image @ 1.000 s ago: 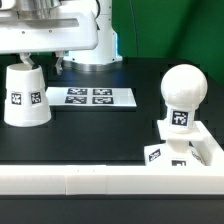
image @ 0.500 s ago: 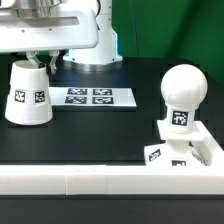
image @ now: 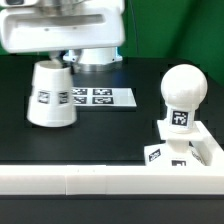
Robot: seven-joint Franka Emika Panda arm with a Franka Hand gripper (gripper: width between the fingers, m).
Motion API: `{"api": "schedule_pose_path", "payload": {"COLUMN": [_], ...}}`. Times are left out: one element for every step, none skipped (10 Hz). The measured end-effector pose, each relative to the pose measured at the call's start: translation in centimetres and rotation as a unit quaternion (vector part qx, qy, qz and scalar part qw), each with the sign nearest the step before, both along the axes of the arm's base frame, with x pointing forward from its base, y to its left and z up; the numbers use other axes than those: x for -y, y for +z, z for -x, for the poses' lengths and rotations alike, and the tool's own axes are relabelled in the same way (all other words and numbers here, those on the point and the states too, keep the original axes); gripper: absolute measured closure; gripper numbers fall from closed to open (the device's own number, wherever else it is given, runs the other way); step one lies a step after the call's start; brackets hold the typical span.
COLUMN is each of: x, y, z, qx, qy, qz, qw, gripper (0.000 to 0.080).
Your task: Assemble lamp
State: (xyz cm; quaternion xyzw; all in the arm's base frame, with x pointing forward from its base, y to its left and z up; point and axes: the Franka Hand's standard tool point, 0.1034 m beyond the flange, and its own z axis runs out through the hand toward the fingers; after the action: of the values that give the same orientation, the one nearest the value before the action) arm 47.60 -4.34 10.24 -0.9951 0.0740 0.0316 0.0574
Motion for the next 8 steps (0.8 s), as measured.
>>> {"api": "schedule_pose_path", "payload": {"x": [-2.1, -3.5, -4.1, -4.7, -5.6, -6.5, -6.4, -6.3], "y": [1.4, 3.0, 4.4, 5.5, 6.3, 7.0, 6.7, 6.5], "z": [-2.0, -3.9, -5.9, -7.4, -8.7, -9.8, -9.4, -9.3], "qx": [0.003, 0.002, 0.004, 0.004, -0.001, -0.004, -0.011, -0.012], "qy": [-0.018, -0.034, -0.048, -0.058, -0.081, -0.081, -0.075, -0.075], "qz": [-0.005, -0.013, -0.022, -0.025, -0.028, -0.032, -0.032, -0.032], "qw": [1.0, 0.999, 0.999, 0.998, 0.996, 0.996, 0.997, 0.997], "gripper": [0.0753, 0.0753, 0.0753, 0.0753, 0.0753, 0.0753, 0.0753, 0.0753]}}
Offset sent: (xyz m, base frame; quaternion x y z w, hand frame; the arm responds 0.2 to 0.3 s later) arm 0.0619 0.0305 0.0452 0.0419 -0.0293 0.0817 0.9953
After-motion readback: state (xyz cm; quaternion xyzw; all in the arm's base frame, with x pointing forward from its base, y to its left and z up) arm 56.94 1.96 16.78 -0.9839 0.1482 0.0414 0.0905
